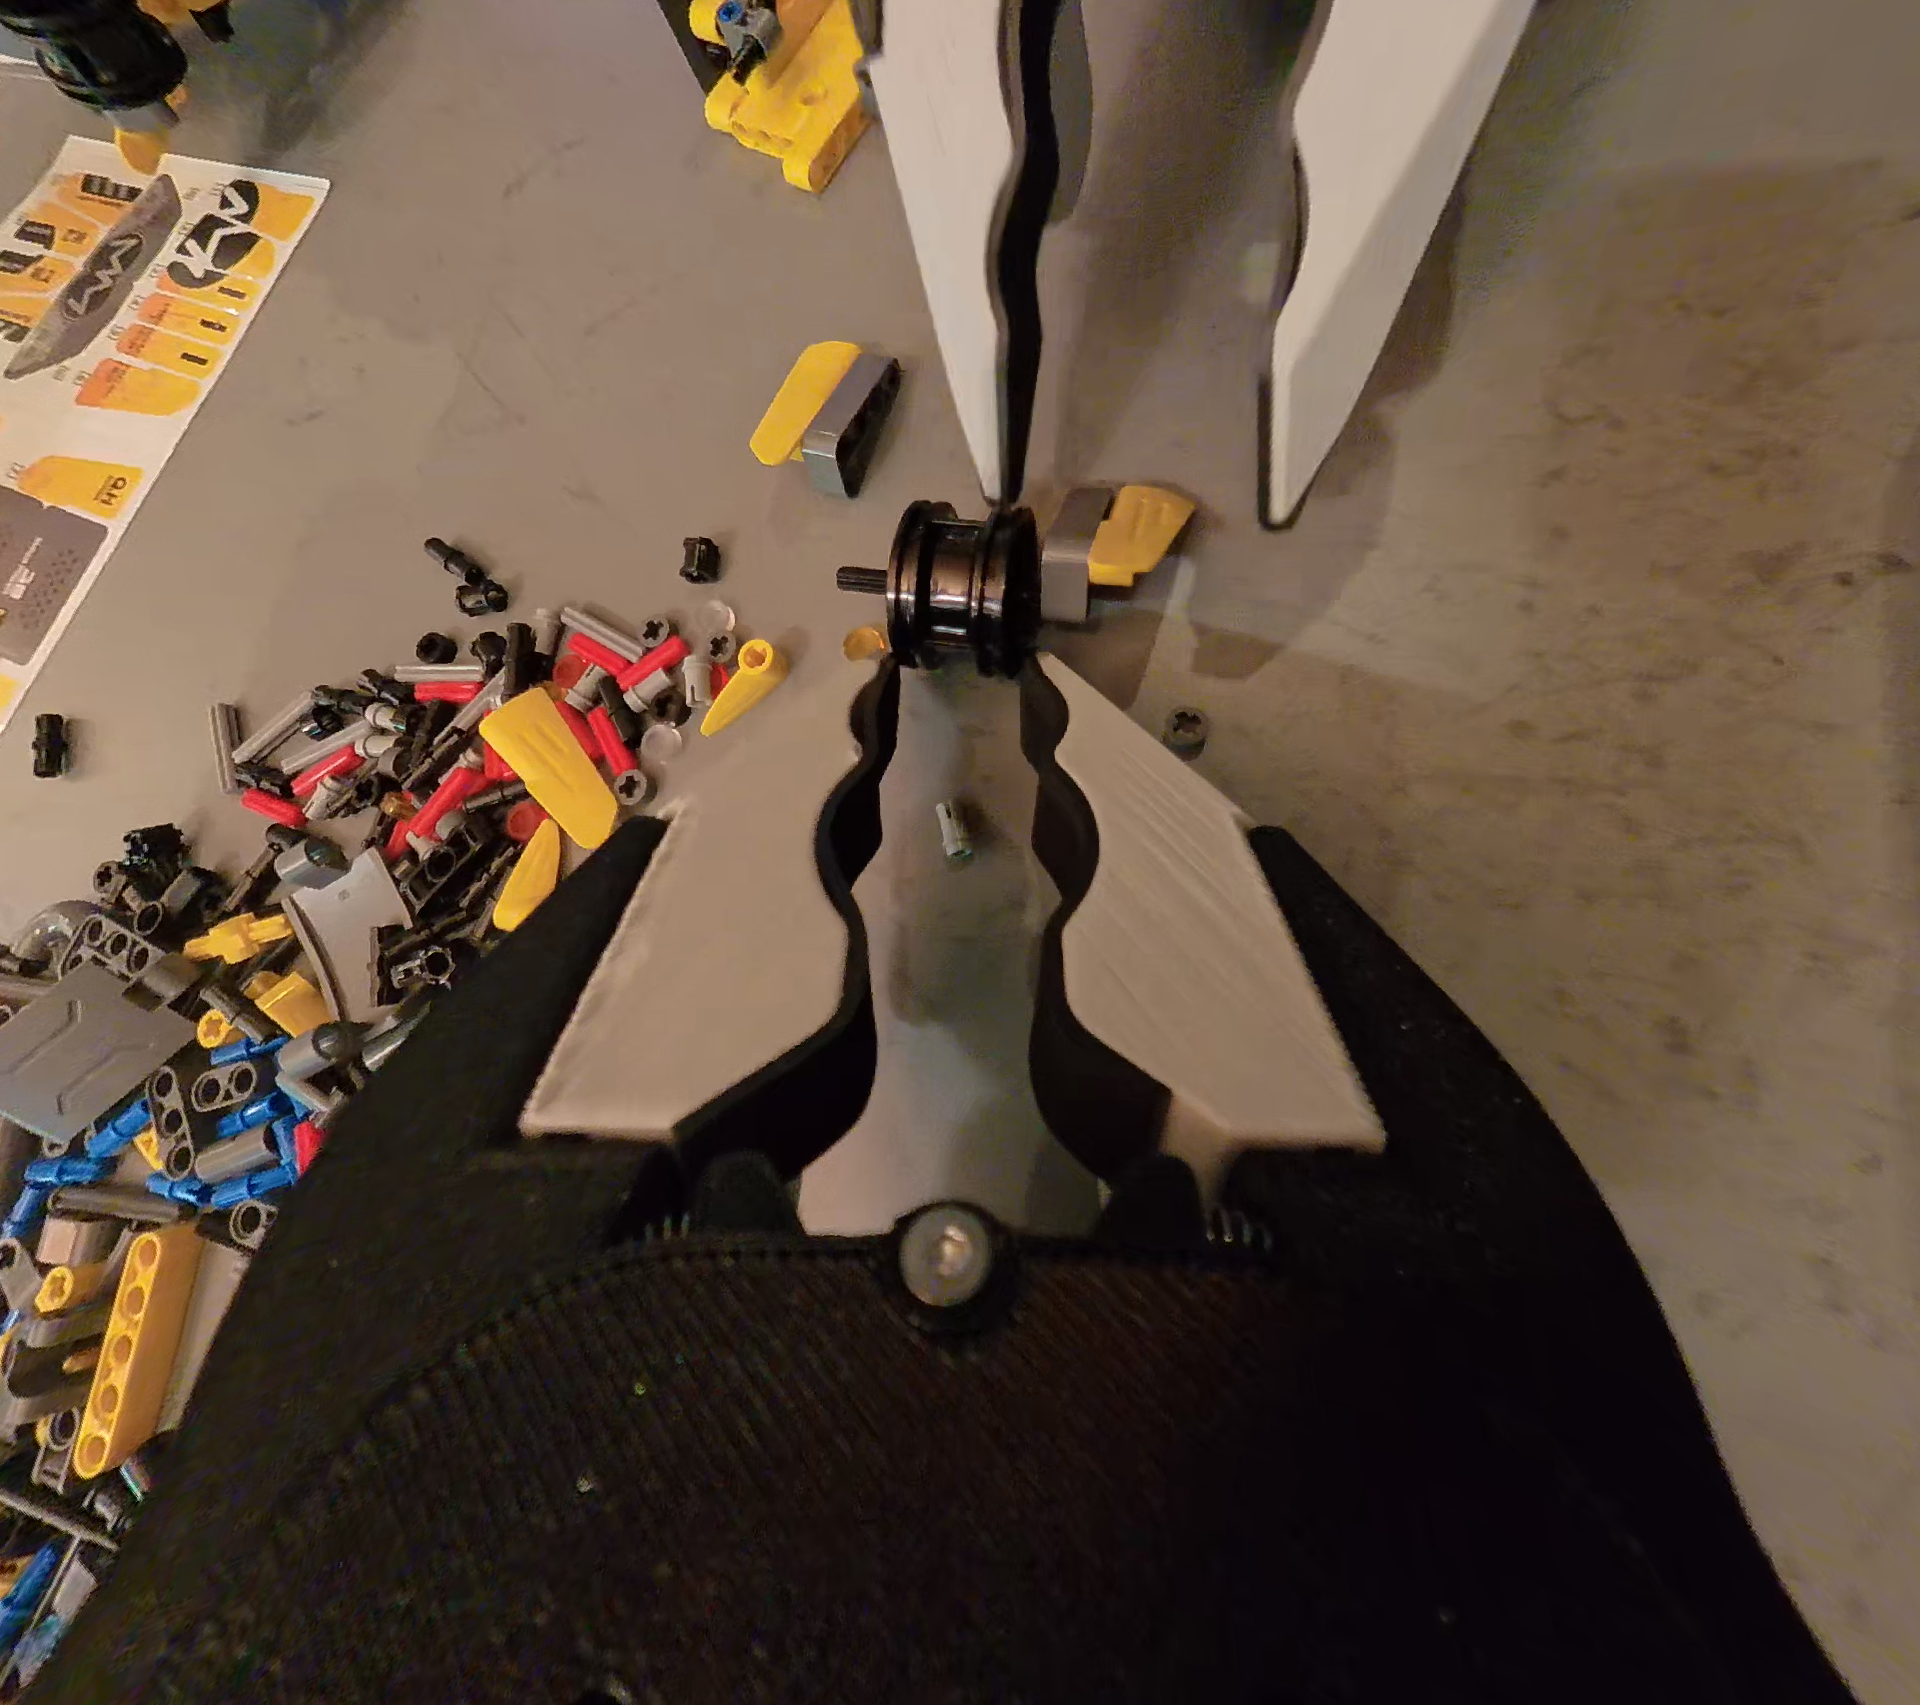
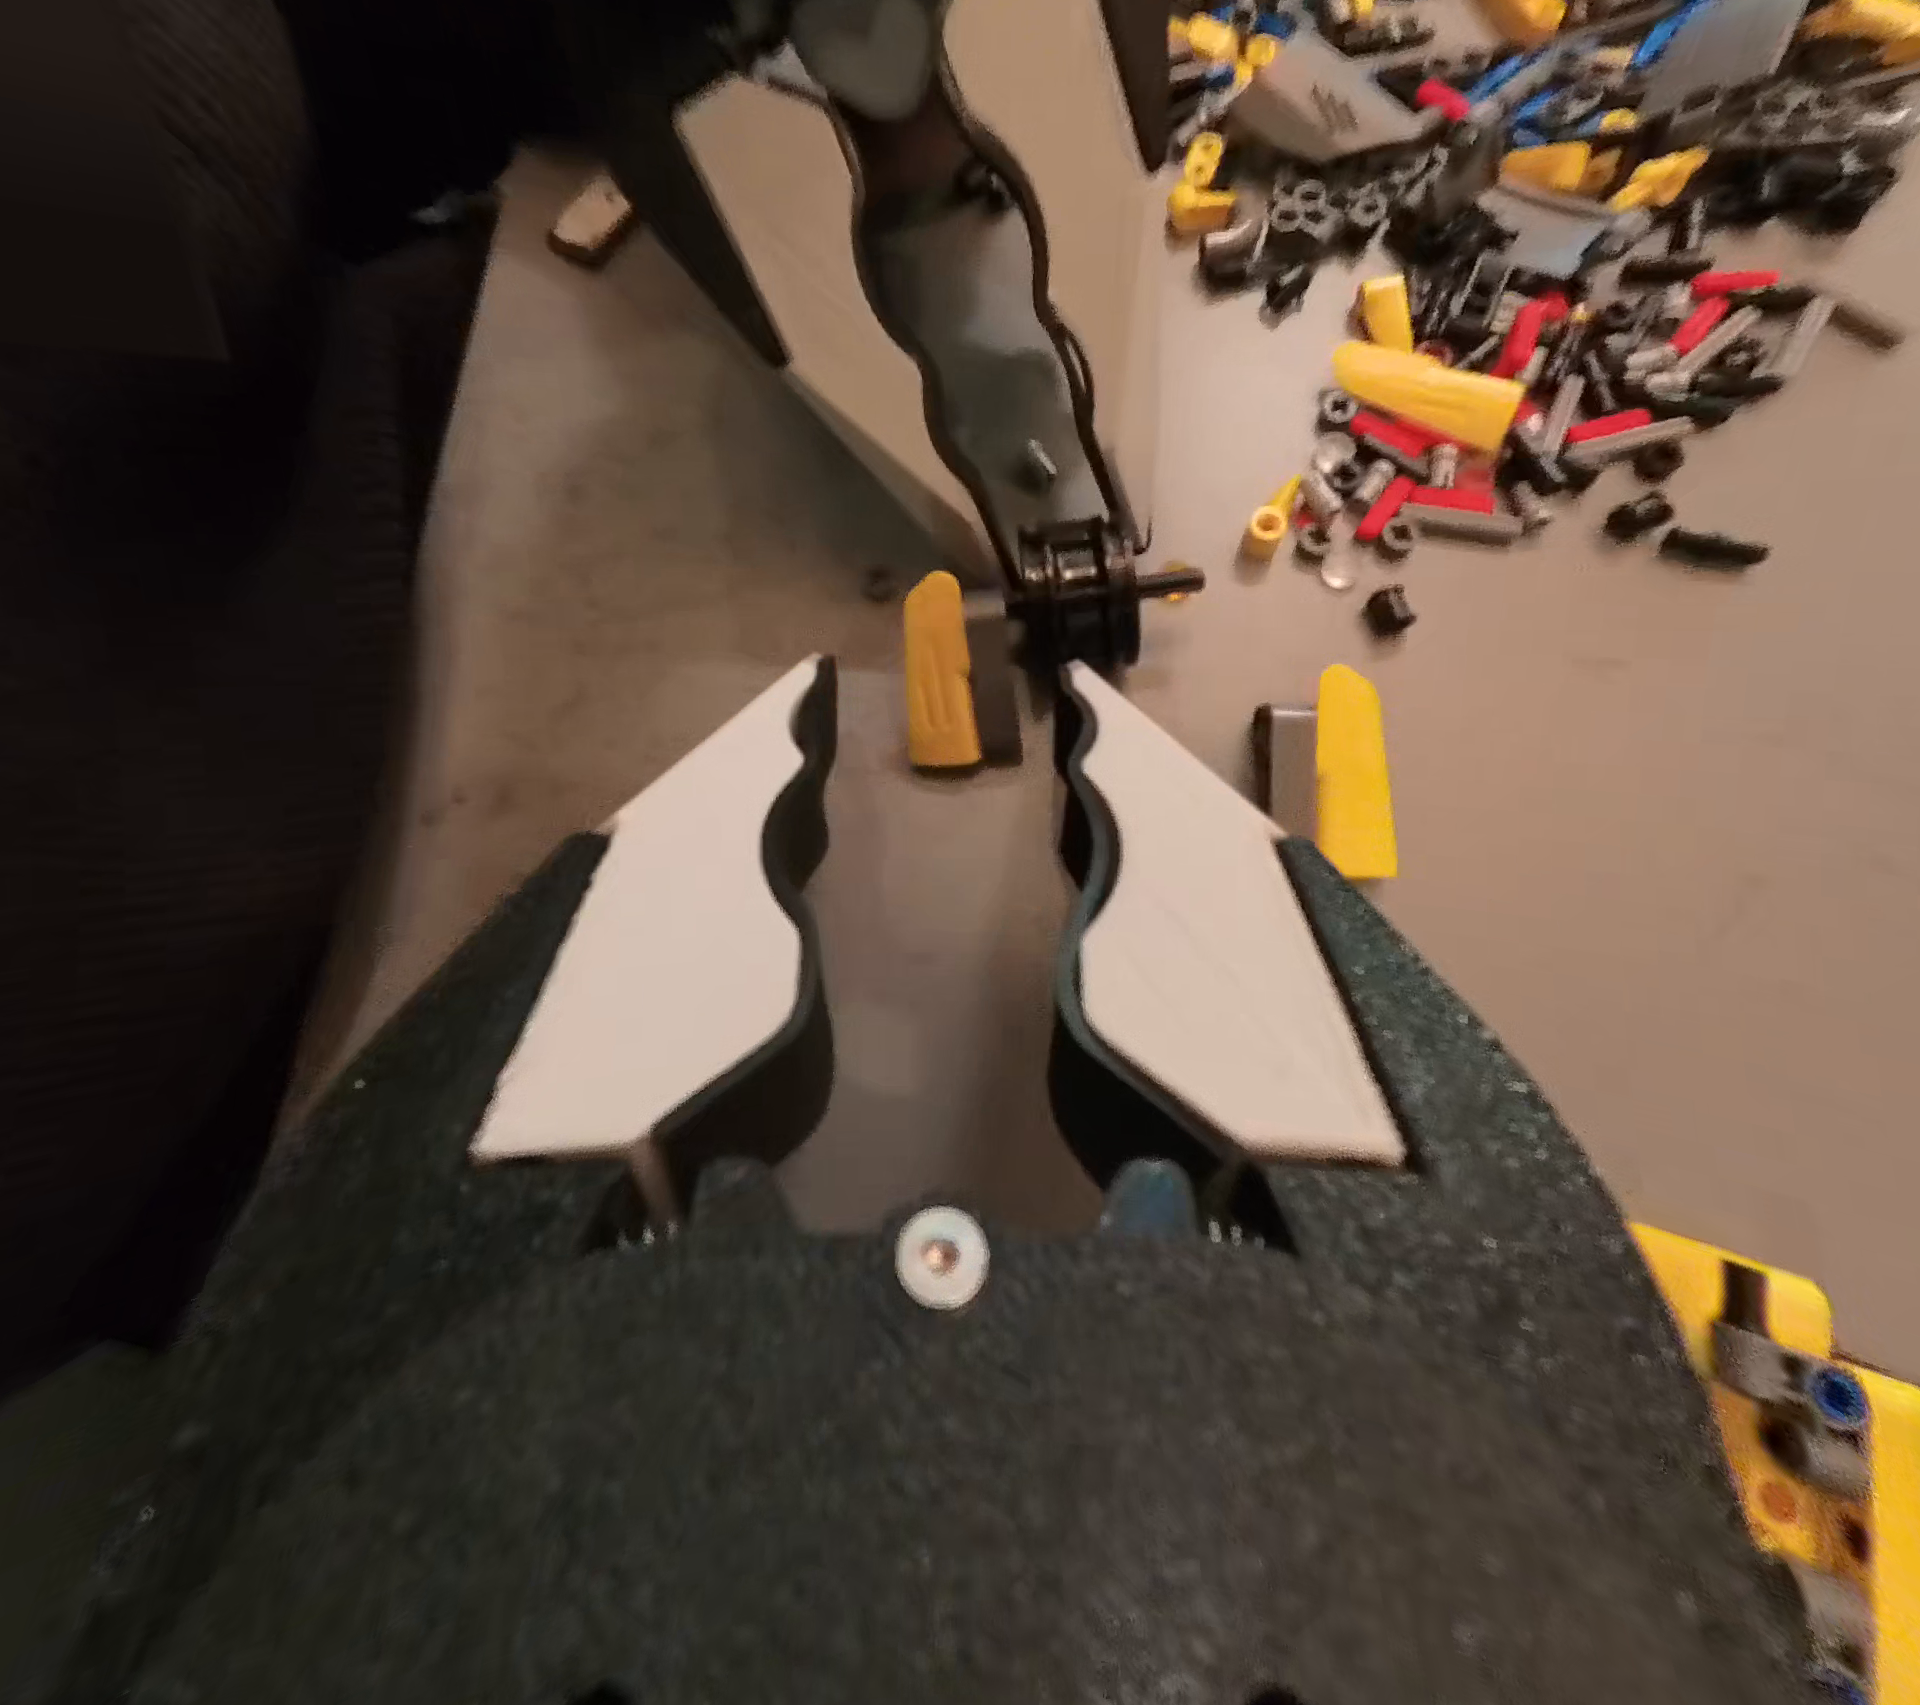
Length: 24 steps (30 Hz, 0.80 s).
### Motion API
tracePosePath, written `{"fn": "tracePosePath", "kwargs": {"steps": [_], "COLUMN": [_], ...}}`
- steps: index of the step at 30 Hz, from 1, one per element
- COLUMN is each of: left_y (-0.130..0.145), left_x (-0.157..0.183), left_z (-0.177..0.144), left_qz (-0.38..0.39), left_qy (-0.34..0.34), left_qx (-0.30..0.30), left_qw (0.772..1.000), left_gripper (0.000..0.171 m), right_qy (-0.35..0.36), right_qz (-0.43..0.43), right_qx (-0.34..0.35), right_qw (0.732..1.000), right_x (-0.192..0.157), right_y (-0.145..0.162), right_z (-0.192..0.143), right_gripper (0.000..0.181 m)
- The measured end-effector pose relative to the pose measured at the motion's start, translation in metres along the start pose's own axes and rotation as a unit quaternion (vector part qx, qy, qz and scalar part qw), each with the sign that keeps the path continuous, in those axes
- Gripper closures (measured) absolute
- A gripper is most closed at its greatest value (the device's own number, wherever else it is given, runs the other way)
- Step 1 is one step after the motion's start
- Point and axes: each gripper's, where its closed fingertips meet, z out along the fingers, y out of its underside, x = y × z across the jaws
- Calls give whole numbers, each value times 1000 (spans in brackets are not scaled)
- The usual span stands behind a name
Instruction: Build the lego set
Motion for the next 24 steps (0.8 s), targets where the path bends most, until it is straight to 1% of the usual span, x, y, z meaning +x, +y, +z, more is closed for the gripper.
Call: {"fn": "tracePosePath", "kwargs": {"steps": [1,3,4,7,8,9,11,12,13,17,21,22,24], "left_y": [0,0,0,0,0,0,1,0,0,1,0,1,-3], "left_x": [0,0,0,0,0,-2,-2,-1,0,0,-2,-5,-19], "left_z": [0,0,0,0,0,-1,-2,-2,-2,-1,-1,-1,-1], "left_qz": [1,1,1,-2,-2,-4,-5,-3,-2,0,-3,-8,-32], "left_qy": [0,-1,-1,1,1,-5,-3,1,3,2,-4,-12,-48], "left_qx": [0,0,0,-1,0,0,2,5,5,0,1,1,7], "left_qw": [1000,1000,1000,1000,1000,1000,1000,1000,1000,1000,1000,1000,998], "left_gripper": [151,151,151,152,164,171,171,170,162,157,145,143,138], "right_qy": [9,28,30,22,15,2,-10,-12,-7,41,44,55,66], "right_qz": [-6,-9,-13,-21,-25,-28,-33,-37,-40,-39,-12,-12,-12], "right_qx": [-15,-35,-33,-25,-23,-22,-19,-21,-25,-57,-70,-74,-76], "right_qw": [1000,999,999,999,999,999,999,999,999,997,997,996,995], "right_x": [2,6,6,3,1,-3,-7,-7,-5,15,21,25,29], "right_y": [5,13,12,8,7,7,6,7,8,21,32,35,38], "right_z": [4,9,9,3,0,-2,-5,-6,-6,-17,-31,-33,-33], "right_gripper": [141,153,158,158,159,159,159,159,159,159,159,159,159]}}
